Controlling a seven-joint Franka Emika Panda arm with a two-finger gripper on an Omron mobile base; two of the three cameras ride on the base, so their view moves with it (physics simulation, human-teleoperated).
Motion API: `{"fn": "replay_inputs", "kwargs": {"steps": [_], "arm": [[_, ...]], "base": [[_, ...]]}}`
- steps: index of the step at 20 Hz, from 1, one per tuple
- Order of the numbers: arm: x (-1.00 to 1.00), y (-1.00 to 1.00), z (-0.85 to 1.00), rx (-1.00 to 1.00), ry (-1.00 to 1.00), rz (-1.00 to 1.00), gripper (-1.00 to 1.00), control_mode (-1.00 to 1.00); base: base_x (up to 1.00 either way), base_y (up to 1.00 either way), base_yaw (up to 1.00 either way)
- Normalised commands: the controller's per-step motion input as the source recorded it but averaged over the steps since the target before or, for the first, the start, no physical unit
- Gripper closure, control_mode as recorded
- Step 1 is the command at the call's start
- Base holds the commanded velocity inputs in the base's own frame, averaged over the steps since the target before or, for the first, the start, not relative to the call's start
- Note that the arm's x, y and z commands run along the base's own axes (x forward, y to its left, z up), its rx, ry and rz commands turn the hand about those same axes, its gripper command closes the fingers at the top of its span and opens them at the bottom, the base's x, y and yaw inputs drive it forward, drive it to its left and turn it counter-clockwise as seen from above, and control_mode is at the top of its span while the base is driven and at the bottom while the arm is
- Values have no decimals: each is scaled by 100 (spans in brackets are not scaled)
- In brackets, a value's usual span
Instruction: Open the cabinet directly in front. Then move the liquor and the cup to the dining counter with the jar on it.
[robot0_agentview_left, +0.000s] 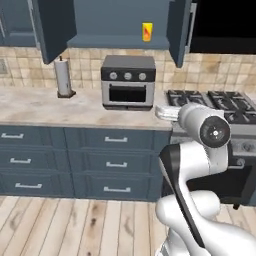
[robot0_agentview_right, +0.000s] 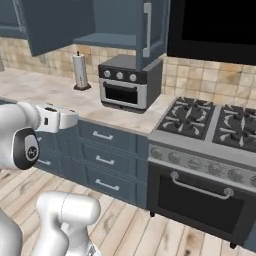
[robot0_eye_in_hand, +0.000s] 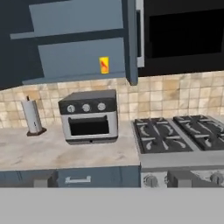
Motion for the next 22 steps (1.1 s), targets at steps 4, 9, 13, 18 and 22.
{"fn": "replay_inputs", "kwargs": {"steps": [4,9,13,18,22], "arm": [[0,0,0,0,0,0,-100,100],[0,0,0,0,0,0,-100,100],[0,0,0,0,0,0,-100,100],[0,0,0,0,0,0,-100,100],[0,0,0,0,0,0,-100,100]], "base": [[100,100,-27],[100,47,-35],[83,0,-16],[15,-7,0],[20,-13,0]]}}
